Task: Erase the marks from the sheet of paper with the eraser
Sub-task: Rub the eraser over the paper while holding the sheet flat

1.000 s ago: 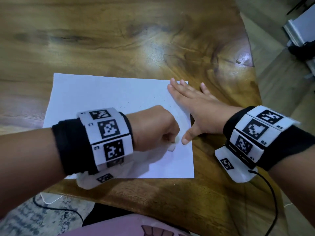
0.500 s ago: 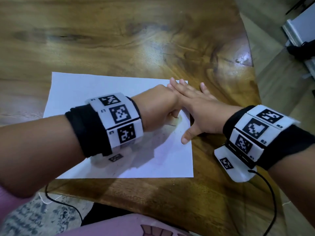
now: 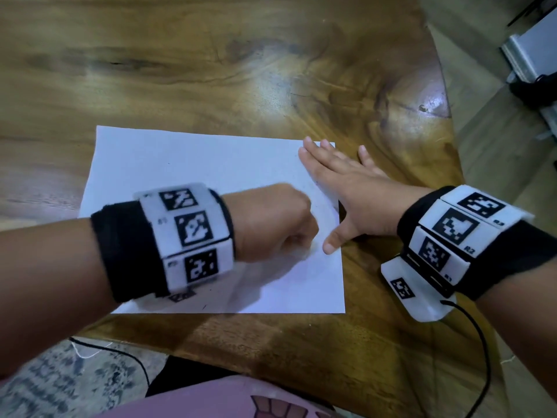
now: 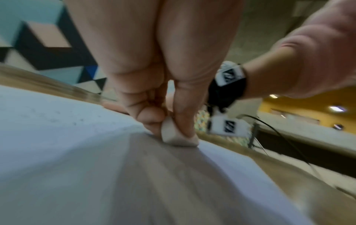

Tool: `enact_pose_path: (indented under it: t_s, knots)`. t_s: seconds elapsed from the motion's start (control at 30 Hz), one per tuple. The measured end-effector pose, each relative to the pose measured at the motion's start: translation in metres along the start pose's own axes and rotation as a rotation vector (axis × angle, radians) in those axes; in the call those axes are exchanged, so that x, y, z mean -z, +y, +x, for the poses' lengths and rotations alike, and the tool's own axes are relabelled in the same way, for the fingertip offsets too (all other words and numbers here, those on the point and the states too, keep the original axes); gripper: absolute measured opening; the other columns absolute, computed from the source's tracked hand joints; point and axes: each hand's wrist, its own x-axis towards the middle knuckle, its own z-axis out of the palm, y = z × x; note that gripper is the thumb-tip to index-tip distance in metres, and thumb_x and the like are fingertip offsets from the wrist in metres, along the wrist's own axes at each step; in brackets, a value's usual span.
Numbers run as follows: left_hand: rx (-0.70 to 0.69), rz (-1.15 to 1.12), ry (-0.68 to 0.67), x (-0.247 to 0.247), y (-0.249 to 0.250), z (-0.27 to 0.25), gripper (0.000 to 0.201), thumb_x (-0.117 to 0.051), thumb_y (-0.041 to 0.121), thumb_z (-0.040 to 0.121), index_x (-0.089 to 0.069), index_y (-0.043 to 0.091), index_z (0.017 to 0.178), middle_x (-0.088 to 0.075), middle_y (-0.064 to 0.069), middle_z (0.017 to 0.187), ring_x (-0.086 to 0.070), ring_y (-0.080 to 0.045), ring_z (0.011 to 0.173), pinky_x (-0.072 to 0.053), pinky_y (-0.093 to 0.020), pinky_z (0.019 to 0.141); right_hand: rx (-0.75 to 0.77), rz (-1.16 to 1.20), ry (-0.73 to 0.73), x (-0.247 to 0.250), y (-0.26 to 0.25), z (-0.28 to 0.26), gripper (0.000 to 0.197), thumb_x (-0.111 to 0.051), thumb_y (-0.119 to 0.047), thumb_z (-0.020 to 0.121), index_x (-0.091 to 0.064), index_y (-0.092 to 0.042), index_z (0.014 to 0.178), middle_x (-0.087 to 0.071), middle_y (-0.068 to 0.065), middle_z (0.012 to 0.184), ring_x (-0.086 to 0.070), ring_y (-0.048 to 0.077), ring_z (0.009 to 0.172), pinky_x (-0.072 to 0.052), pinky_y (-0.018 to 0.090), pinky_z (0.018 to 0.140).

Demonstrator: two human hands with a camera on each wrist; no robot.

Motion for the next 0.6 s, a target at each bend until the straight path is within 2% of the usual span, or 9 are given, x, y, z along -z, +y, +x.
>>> enact_pose_path:
  t_s: [0.1,0.17,0.27,0.33,0.4,0.43,0.5,0.57,0.6]
  knots:
    - [0.011,0.037,-0.204,-0.019,-0.005,-0.017,0.014,-0.055,0.013,0.081,-0.064,0.005,0.089,-0.068,-0.008,0.080,-0.054,-0.011,0.052,-0.045,-0.010,0.056,0.001,-0.004,-0.001,0.000,0.001,0.000,0.141,-0.078,-0.058,0.054,0.027,-0.025,0.142,0.035,-0.011,0.149,0.035,-0.001,0.126,0.019,0.047,0.111]
    - [0.000,-0.034,-0.168,-0.011,-0.006,-0.018,0.008,-0.059,0.014,0.078,-0.066,0.011,0.078,-0.063,0.002,0.069,-0.054,0.000,0.056,-0.047,-0.012,0.064,0.004,0.000,-0.002,0.000,0.001,0.000,0.141,-0.078,-0.058,0.054,0.027,-0.026,0.142,0.036,-0.012,0.149,0.035,-0.001,0.126,0.019,0.047,0.111]
    - [-0.069,0.046,0.055,0.016,-0.005,-0.009,0.013,-0.058,0.022,0.078,-0.069,0.014,0.077,-0.066,-0.007,0.079,-0.060,-0.022,0.074,-0.046,-0.029,0.069,0.011,0.016,0.005,-0.001,0.001,0.001,0.141,-0.079,-0.058,0.053,0.026,-0.027,0.143,0.035,-0.013,0.149,0.035,0.000,0.129,0.019,0.047,0.112]
    - [-0.076,0.069,0.128,0.019,-0.006,-0.005,0.019,-0.054,0.024,0.078,-0.068,0.012,0.076,-0.065,-0.010,0.079,-0.059,-0.027,0.073,-0.046,-0.033,0.068,0.010,0.018,0.004,-0.001,0.002,0.001,0.141,-0.078,-0.058,0.053,0.026,-0.028,0.143,0.036,-0.013,0.148,0.034,0.000,0.131,0.019,0.047,0.112]
    - [-0.038,0.007,0.039,0.001,-0.010,-0.014,0.018,-0.051,0.023,0.080,-0.066,0.015,0.075,-0.067,-0.006,0.080,-0.059,-0.021,0.073,-0.042,-0.022,0.062,0.005,0.012,0.001,-0.001,0.002,0.001,0.141,-0.078,-0.059,0.054,0.027,-0.027,0.142,0.036,-0.013,0.148,0.035,0.000,0.130,0.019,0.047,0.112]
    - [0.059,-0.054,-0.059,-0.010,-0.014,-0.022,0.016,-0.051,0.021,0.083,-0.065,0.019,0.076,-0.068,0.000,0.081,-0.058,-0.013,0.073,-0.040,-0.019,0.063,0.004,0.008,0.001,-0.001,0.002,0.001,0.141,-0.078,-0.059,0.054,0.027,-0.027,0.142,0.036,-0.013,0.148,0.035,0.000,0.129,0.019,0.047,0.112]
    - [0.129,-0.203,-0.190,-0.021,-0.018,-0.039,0.025,-0.053,0.012,0.083,-0.063,0.029,0.068,-0.065,0.011,0.068,-0.055,-0.003,0.064,-0.046,-0.025,0.073,0.003,0.004,-0.001,-0.001,0.002,0.001,0.140,-0.077,-0.059,0.055,0.028,-0.026,0.142,0.036,-0.012,0.148,0.035,-0.001,0.128,0.018,0.048,0.112]
    - [0.053,-0.242,-0.164,-0.020,-0.022,-0.042,0.022,-0.056,0.008,0.078,-0.063,0.023,0.064,-0.064,0.007,0.066,-0.055,-0.006,0.063,-0.049,-0.032,0.072,0.004,-0.001,-0.004,-0.001,0.001,0.000,0.140,-0.078,-0.059,0.055,0.028,-0.026,0.142,0.036,-0.012,0.148,0.035,0.000,0.128,0.018,0.048,0.112]
    - [0.052,-0.240,-0.074,-0.013,-0.023,-0.038,0.011,-0.059,0.013,0.075,-0.066,0.016,0.067,-0.065,0.003,0.070,-0.056,-0.009,0.065,-0.047,-0.029,0.068,0.004,-0.002,-0.005,-0.001,0.001,0.000,0.141,-0.078,-0.058,0.055,0.027,-0.025,0.142,0.036,-0.012,0.148,0.034,0.000,0.129,0.018,0.049,0.112]
